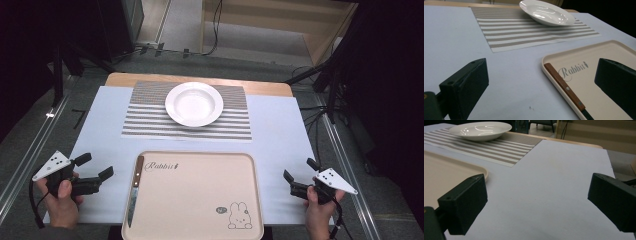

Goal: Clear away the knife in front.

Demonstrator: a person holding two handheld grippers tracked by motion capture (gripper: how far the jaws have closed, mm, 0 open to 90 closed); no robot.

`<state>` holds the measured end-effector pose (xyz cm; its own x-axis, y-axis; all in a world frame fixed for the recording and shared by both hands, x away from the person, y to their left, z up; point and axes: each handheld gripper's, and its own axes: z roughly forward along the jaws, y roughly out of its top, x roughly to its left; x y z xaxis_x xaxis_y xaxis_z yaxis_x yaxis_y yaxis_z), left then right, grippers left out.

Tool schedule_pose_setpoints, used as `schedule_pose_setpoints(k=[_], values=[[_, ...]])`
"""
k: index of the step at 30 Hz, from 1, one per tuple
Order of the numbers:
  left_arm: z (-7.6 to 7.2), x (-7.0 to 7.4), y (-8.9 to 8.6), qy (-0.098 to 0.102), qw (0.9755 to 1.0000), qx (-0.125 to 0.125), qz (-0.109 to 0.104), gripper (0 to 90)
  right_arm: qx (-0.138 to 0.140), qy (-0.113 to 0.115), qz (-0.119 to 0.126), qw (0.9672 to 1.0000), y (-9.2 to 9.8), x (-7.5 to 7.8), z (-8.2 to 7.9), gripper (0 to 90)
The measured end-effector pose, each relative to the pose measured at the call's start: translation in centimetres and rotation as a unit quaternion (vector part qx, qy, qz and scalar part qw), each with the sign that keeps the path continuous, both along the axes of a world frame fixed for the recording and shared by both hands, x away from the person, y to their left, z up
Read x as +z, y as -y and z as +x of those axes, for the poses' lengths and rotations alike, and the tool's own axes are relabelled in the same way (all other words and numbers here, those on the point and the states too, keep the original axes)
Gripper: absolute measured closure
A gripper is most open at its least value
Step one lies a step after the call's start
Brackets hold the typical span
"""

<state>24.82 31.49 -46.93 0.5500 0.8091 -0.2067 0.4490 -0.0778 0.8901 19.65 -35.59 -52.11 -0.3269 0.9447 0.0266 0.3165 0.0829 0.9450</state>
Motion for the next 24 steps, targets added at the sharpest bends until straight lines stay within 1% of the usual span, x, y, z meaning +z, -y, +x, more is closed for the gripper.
schedule_pose_setpoints(k=[6, 10, 14, 19, 21, 24], values=[[0.4, -0.5, -1.0, -0.001, 1.0, 0.008, 0.003, 0.0, 0.0, -0.001, -0.002, 1.0, 0.0, 0.0, 0.0, 1.0], [0.6, -0.9, -1.6, 0.003, 0.9999, 0.013, 0.005, 0.0, -0.001, -0.001, -0.002, 1.0, 0.0, 0.0, 0.0, 0.9], [0.7, -1.4, -2.1, 0.009, 0.9999, 0.01, 0.009, 0.0, -0.002, -0.001, -0.002, 1.0, 0.0, 0.0, 0.0, 1.0], [0.5, -1.8, -2.0, 0.024, 0.9997, -0.001, -0.001, 0.0, -0.003, -0.001, -0.002, 1.0, 0.0, 0.0, 0.0, 0.9], [0.4, -2.0, -2.0, 0.028, 0.9996, -0.004, 0.001, 0.0, -0.003, 0.0, -0.001, 1.0, 0.0, 0.0, 0.0, 0.9], [0.4, -2.0, -2.0, 0.03, 0.9995, -0.005, -0.007, 0.0, -0.004, -0.001, -0.002, 1.0, 0.0, 0.0, 0.0, 0.9]])
